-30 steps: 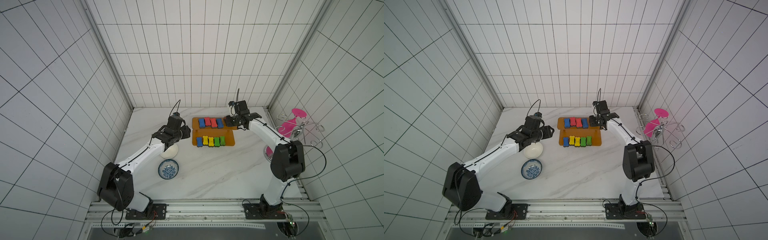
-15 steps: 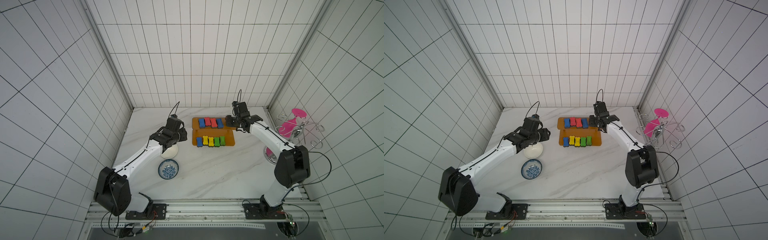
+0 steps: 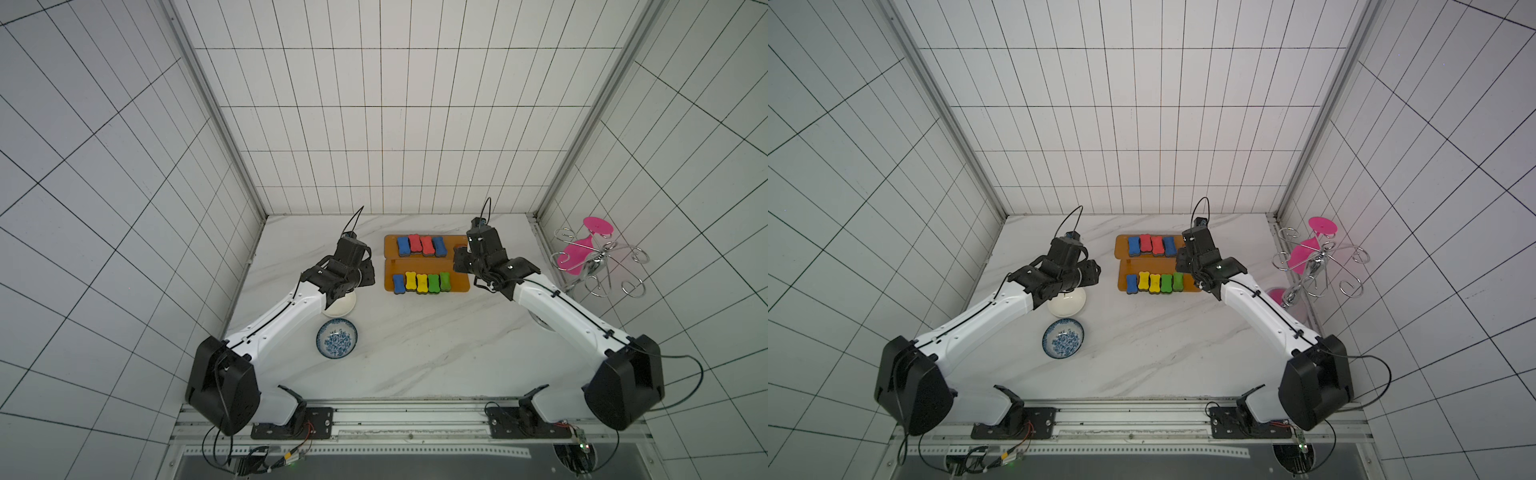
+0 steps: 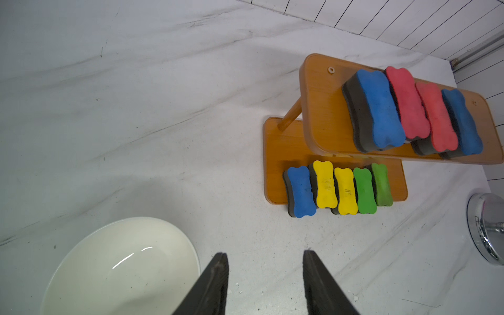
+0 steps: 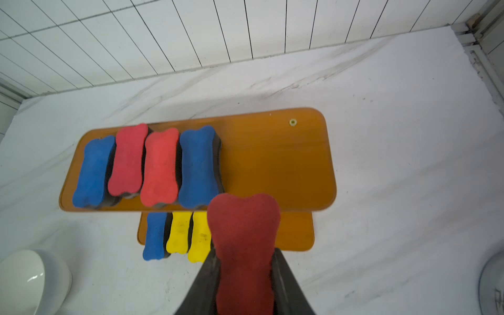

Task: Remove the whiteboard erasers from the shelf
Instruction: Pick up the whiteboard eraser from the shelf, then place the whiteboard eraser at the center of the board.

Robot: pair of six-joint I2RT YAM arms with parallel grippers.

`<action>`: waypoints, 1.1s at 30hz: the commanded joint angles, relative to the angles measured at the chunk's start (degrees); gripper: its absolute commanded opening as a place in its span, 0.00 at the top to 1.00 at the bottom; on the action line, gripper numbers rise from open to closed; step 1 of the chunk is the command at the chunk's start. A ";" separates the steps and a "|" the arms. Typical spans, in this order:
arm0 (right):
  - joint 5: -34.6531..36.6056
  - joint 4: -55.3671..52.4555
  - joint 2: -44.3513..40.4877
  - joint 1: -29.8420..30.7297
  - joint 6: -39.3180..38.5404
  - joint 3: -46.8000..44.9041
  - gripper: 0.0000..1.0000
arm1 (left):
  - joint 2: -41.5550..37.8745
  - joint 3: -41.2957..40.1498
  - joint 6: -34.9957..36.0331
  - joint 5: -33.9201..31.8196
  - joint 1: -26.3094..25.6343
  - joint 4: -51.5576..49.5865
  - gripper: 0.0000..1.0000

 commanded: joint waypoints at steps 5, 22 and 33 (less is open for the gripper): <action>4.36 -3.90 -10.86 8.70 11.81 -17.25 0.79 | -2.63 -1.78 1.02 0.09 -0.26 0.01 0.52; 8.97 -12.13 -25.40 33.47 37.93 -40.24 0.79 | -3.02 -3.34 0.71 0.42 -0.50 1.42 0.52; 11.13 -17.29 -23.19 44.45 46.69 -41.44 0.77 | -1.83 -3.04 0.02 -0.04 -0.76 1.46 0.52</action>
